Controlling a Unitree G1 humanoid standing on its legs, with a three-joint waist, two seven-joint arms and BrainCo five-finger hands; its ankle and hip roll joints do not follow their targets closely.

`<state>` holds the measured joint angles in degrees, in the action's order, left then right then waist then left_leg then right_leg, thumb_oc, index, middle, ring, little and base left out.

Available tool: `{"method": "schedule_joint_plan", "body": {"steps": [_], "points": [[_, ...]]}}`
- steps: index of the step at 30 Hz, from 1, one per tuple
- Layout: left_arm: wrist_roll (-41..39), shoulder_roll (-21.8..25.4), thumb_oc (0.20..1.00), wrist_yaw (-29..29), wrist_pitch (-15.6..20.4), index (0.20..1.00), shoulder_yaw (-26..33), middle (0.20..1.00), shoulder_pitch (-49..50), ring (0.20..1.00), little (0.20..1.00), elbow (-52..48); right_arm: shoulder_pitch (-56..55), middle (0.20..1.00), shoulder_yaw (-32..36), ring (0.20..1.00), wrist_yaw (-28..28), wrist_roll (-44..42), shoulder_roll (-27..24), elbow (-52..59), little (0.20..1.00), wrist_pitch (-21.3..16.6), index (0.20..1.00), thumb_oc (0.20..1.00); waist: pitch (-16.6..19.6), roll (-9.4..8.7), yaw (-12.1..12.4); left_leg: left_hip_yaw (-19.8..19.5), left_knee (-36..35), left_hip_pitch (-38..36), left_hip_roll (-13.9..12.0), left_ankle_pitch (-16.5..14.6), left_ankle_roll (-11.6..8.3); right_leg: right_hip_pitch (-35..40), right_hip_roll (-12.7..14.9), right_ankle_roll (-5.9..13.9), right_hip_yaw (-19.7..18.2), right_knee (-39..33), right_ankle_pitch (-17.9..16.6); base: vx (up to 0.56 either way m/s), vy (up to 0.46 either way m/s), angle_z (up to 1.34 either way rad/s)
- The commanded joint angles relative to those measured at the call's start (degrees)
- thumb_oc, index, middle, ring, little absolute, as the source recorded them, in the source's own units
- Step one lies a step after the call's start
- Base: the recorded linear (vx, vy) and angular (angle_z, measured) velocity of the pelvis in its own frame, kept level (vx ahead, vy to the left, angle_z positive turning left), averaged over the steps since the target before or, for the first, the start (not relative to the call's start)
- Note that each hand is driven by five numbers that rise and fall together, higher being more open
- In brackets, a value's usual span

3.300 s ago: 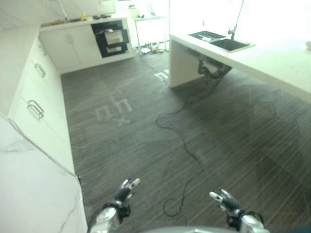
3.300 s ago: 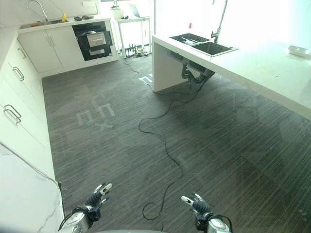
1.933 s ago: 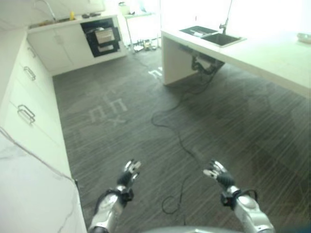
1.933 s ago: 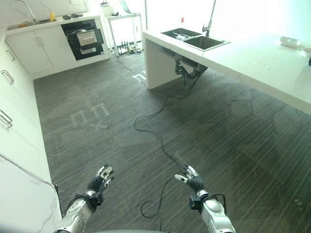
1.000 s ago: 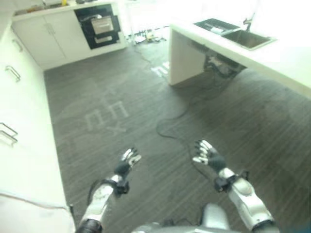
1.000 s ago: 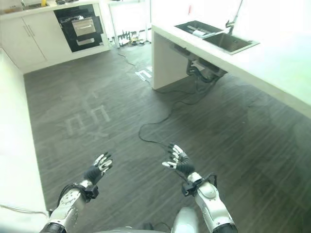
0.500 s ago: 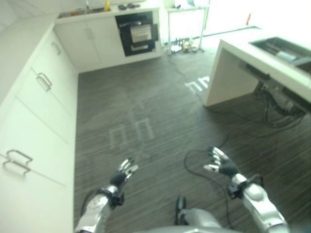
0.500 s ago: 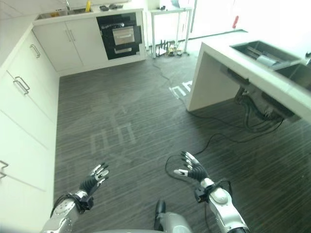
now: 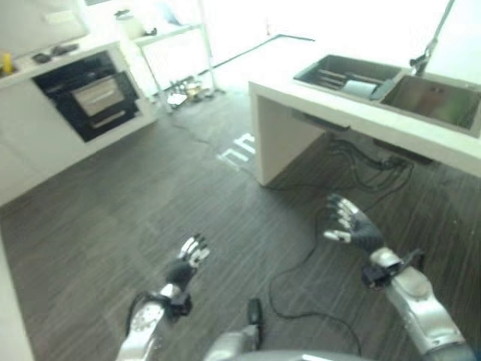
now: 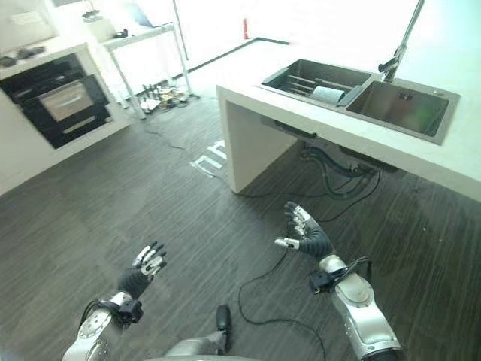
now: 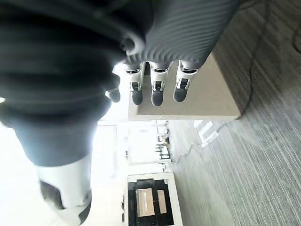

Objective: Place the dishes in the dishwasher.

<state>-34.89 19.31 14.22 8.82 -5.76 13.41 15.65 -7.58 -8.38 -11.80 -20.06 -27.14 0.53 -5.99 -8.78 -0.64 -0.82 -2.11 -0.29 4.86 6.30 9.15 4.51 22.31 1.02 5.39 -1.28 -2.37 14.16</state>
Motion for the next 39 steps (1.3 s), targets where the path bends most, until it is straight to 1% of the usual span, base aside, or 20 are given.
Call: {"method": "schedule_joint_plan", "body": {"steps": [1,4,6,8,10,11,12,14,16,17,21,22,24,27,29,31,32,33,35,39], "points": [[0.75,0.15,1.0,1.78,4.7,1.0,-0.55,1.0,-2.51,1.0,1.0,-3.51,4.67,1.0,3.1,1.0,0.29,-3.59,-0.79,3.66,1.0,-4.79,1.0,1.0,-0.78,0.39,1.97,2.0,-2.81,1.57,-7.19,-1.76,-8.31,-7.18,-2.17,-2.9,0.57,-2.34,-9.74,0.33,0.286,-1.01],[-0.11,0.77,1.0,0.77,5.04,1.0,-1.23,1.0,-5.28,1.0,1.0,-2.38,4.27,1.0,4.09,1.0,-0.26,-4.76,-0.49,4.93,1.0,-4.79,1.0,1.0,0.51,0.62,1.1,3.65,-3.47,-0.52,-6.72,-3.39,-6.74,-6.22,-1.34,-1.95,0.64,0.42,-7.49,0.26,0.276,-0.31],[-0.78,1.9,1.0,1.01,4.62,1.0,-1.96,1.0,-7.46,1.0,1.0,-1.99,4.25,1.0,4.47,1.0,0.94,-4.36,0.32,5.54,1.0,-5.52,1.0,1.0,1.75,0.33,0.83,4.3,-3.81,-1.97,-5.58,-4.67,-4.89,-7.54,-0.78,-0.68,1.53,6.92,-7.09,0.3,0.301,-0.11],[1.99,2.67,1.0,0.83,4.61,1.0,-3.39,1.0,-7.8,1.0,1.0,-1.59,4.5,1.0,3.47,1.0,3.9,-4.03,2.65,6.08,1.0,-4.62,1.0,1.0,2.65,0.32,1.04,1.55,-3.78,-4.05,-3.87,-5.89,-2.98,-15.04,0.28,2.58,2.38,25.16,-12.71,0.25,0.257,-0.17],[3.91,3.18,1.0,1.61,3.78,1.0,-3.67,1.0,-7.03,1.0,1.0,-3.87,3.88,1.0,2.34,1.0,4.69,-3.79,3.75,7.06,1.0,-4.81,1.0,1.0,2.38,1.57,0.94,0.16,-3.38,-6.42,-3.7,-7.75,-1.77,-23.65,-0.13,2.42,3.02,38.51,-15.58,0.23,0.241,-0.21],[4.25,3.7,1.0,0.73,3.62,1.0,-3.72,1.0,-6.67,1.0,1.0,-5.05,4.03,1.0,1.44,1.0,4.42,-3.15,4.5,6.73,1.0,-5.38,1.0,1.0,2.12,2.14,1.04,0.5,-3.88,-8.1,-3.5,-8.2,-1.68,-27.12,1.02,1.63,6.26,38.72,-15.02,0.25,0.207,-0.29],[4.26,4.14,1.0,-0.23,3.06,1.0,-3.71,1.0,-6.71,1.0,1.0,-6.04,4.45,1.0,0.77,1.0,4.31,-3.06,4.73,6.13,1.0,-5.8,1.0,1.0,1.91,2.28,1.17,0.77,-4.41,-9.16,-3.32,-8.33,-1.82,-27.74,2.03,1.03,8.49,36.04,-14.04,0.24,0.106,-0.43],[4.02,5.24,1.0,-0.93,1.6,1.0,-3.09,1.0,-6.97,1.0,1.0,-8.47,4.65,1.0,0.1,1.0,4.78,-3.5,4.54,5.7,1.0,-6.22,1.0,1.0,1.13,1.97,1.15,1.22,-4.71,-10.91,-2.9,-9.3,-2.15,-26.56,2.79,0.62,12.48,23.39,-13.27,0.31,-0.046,-0.59],[3.94,6.07,1.0,-1.3,1.28,1.0,-2.11,1.0,-5.47,1.0,1.0,-11.57,3.4,1.0,0.77,1.0,3.16,-4.55,3.72,5.68,1.0,-7.86,1.0,1.0,0.24,0.76,0.82,2.99,-4.71,-14.01,-2.71,-12.11,-2.74,-27.52,4.94,1.8,17.49,8.92,-17.79,0.36,-0.178,-0.38],[4.23,6.06,1.0,-1.64,1.6,1.0,-2.01,1.0,-4.69,1.0,1.0,-12.32,3.35,1.0,1.13,1.0,2.63,-5.42,3.02,5.65,1.0,-8.21,1.0,1.0,-0.05,0.47,0.7,3.8,-4.71,-15.3,-2.77,-13.22,-2.88,-28.12,5.83,2.47,18.76,6.35,-20.32,0.21,-0.133,-0.43],[4.23,6.05,1.0,-1.64,1.6,1.0,-2.01,1.0,-4.68,1.0,1.0,-12.34,3.35,1.0,1.13,1.0,2.62,-5.43,3.0,5.65,1.0,-8.21,1.0,1.0,-0.12,0.52,0.71,3.82,-4.71,-15.39,-2.81,-13.25,-2.88,-27.97,5.77,2.48,18.76,6.19,-20.42,0.18,-0.146,-0.21],[3.53,6.29,1.0,-3.64,3.7,1.0,-3.8,1.0,-5.96,1.0,1.0,-12.36,7.3,1.0,-0.66,1.0,6.19,-6.54,1.27,6.54,1.0,-8.19,1.0,1.0,1.27,-0.14,-0.27,4.41,-2.92,-19.84,-2.57,-18.01,-2.31,-27.71,6.05,3.86,18.15,-1.12,-25.22,0.73,-0.613,0.05],[2.96,5.72,1.0,-3.49,4.35,1.0,-3.78,1.0,-6.72,1.0,1.0,-12.9,7.89,1.0,-0.64,1.0,7.17,-6.07,0.94,6.76,1.0,-8.92,1.0,1.0,2.51,0.11,-0.86,5.26,-0.83,-20.91,-2.83,-19.63,-2.62,-27.4,5.45,2.98,18.55,-1.21,-24.83,0.58,-0.512,0.25],[2.35,5.5,1.0,-3.93,4.92,1.0,-3.37,1.0,-7.03,1.0,1.0,-14.98,7.54,1.0,0.49,1.0,7.42,-6.35,0.23,7.82,1.0,-8.82,1.0,1.0,3.4,0.65,-1.72,7.66,4.07,-20.16,-4.17,-18.29,-3.94,-26.77,4.55,1.46,19.21,-0.86,-23.33,0.22,-0.258,-0.16],[2.44,5.56,1.0,-4.98,5.7,1.0,-3.08,1.0,-7.91,1.0,1.0,-18.11,6.15,1.0,2.35,1.0,6.89,-7.18,-0.73,9.42,1.0,-8.77,1.0,1.0,3.47,1.24,-2.81,11.25,13.76,-17.78,-7.1,-12.78,-7.19,-24.95,3.14,-0.81,20.04,-1.37,-21.62,0.17,-0.276,-0.37],[2.76,5.48,1.0,-6.9,8.17,1.0,-2.4,1.0,-8.06,1.0,1.0,-20.82,4.93,1.0,3.58,1.0,6.25,-7.47,-1.15,10.83,1.0,-9.1,1.0,1.0,3.0,1.09,-3.12,11.18,22.98,-13.54,-8.46,-7.48,-9.79,-23.21,2.69,-2.61,19.78,-1.73,-20.2,0.12,-0.226,0.0],[2.94,5.44,1.0,-7.79,9.69,1.0,-1.77,1.0,-8.19,1.0,1.0,-21.87,4.49,1.0,3.93,1.0,6.18,-7.2,-1.19,11.15,1.0,-9.48,1.0,1.0,2.63,0.61,-2.96,10.76,26.22,-11.09,-8.83,-6.46,-10.33,-22.21,2.86,-3.0,19.61,-1.94,-19.84,0.15,-0.232,-0.08],[2.49,5.68,1.0,-9.04,12.7,1.0,-0.3,1.0,-8.88,1.0,1.0,-23.96,4.64,1.0,4.56,1.0,6.22,-7.15,-1.68,11.84,1.0,-9.89,1.0,1.0,1.82,-0.22,-2.32,10.93,27.59,-7.14,-9.46,-8.14,-9.39,-20.56,3.26,-3.05,19.46,-2.35,-19.41,0.15,-0.155,-0.1],[2.29,5.59,1.0,-9.39,16.34,1.0,2.15,1.0,-9.75,1.0,1.0,-28.03,5.85,1.0,5.06,1.0,6.23,-7.22,-1.96,13.0,1.0,-10.06,1.0,1.0,1.3,-0.43,-1.73,11.67,24.08,-6.37,-9.46,-9.91,-8.28,-19.64,3.26,-2.82,18.96,-2.57,-18.82,0.13,-0.054,-0.23],[6.75,6.12,1.0,-11.05,24.77,1.0,6.25,1.0,-12.39,1.0,1.0,-35.54,8.42,1.0,6.23,1.0,5.02,-9.13,-1.5,17.46,1.0,-9.26,1.0,1.0,1.71,0.22,-1.19,11.05,6.48,-8.87,-8.14,-11.03,-7.27,-18.59,1.66,-1.61,15.42,-2.63,-17.31,0.18,0.058,-0.45]]}}
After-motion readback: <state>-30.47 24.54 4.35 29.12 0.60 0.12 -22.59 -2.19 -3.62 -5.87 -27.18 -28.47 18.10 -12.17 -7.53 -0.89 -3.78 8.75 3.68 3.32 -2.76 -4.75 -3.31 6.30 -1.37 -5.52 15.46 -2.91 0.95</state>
